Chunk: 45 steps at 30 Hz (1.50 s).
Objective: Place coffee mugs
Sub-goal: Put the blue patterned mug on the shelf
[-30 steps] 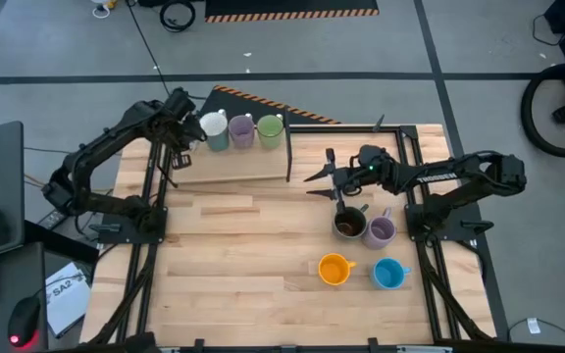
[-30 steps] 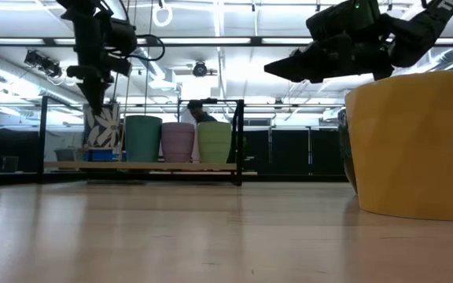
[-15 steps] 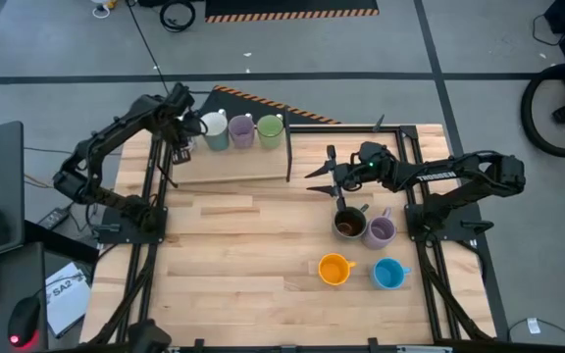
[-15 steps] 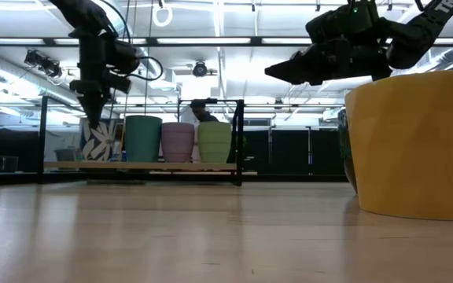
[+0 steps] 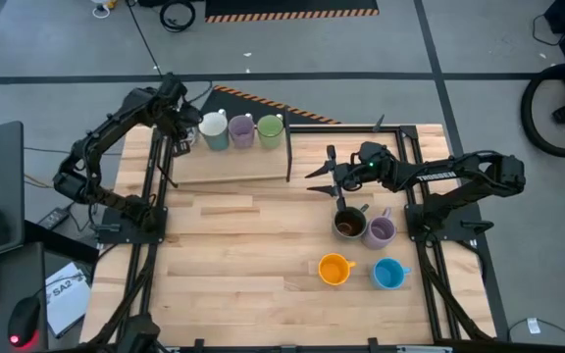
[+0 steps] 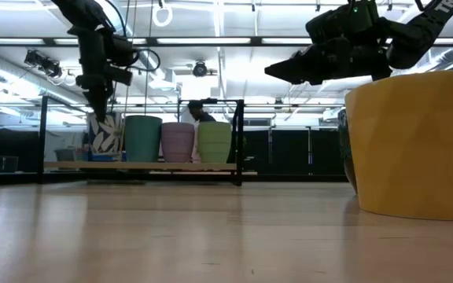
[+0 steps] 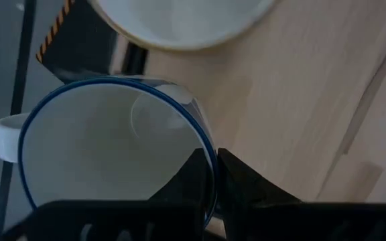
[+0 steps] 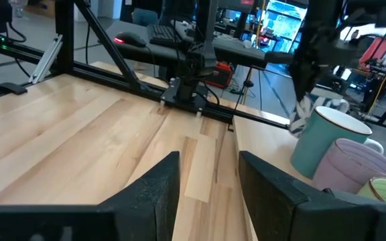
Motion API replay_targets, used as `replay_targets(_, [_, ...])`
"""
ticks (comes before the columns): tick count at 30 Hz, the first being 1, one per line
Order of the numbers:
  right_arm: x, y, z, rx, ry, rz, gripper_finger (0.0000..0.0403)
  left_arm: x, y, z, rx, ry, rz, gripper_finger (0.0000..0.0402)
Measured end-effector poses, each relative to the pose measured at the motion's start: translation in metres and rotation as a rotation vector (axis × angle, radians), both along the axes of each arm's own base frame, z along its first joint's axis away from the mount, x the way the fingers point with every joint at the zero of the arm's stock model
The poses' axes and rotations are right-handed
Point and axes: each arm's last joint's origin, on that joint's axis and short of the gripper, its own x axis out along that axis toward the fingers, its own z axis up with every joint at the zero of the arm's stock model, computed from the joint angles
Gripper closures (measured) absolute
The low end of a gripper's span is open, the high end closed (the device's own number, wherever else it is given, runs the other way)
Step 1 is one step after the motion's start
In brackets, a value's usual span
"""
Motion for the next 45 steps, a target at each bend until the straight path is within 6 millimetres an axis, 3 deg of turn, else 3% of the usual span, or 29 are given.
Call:
replay_targets(6, [0.0,0.0,0.0,0.001,-0.001,0.003,0.0245,0.001,0.002,0.004,0.001,-0.035,0.039,0.0377])
replay_targets(18, [0.002,0.006,0.0,0.003,0.001,0.025,0.0245,0.006,0.014,-0.017,-0.083,0.021,0.076,0.0377])
replay_targets(45, [0.002,0.006,0.0,0.001,0.004,0.019,0.0245,0.008,0.016,-0.016,-0.06,0.007,0.1,0.034])
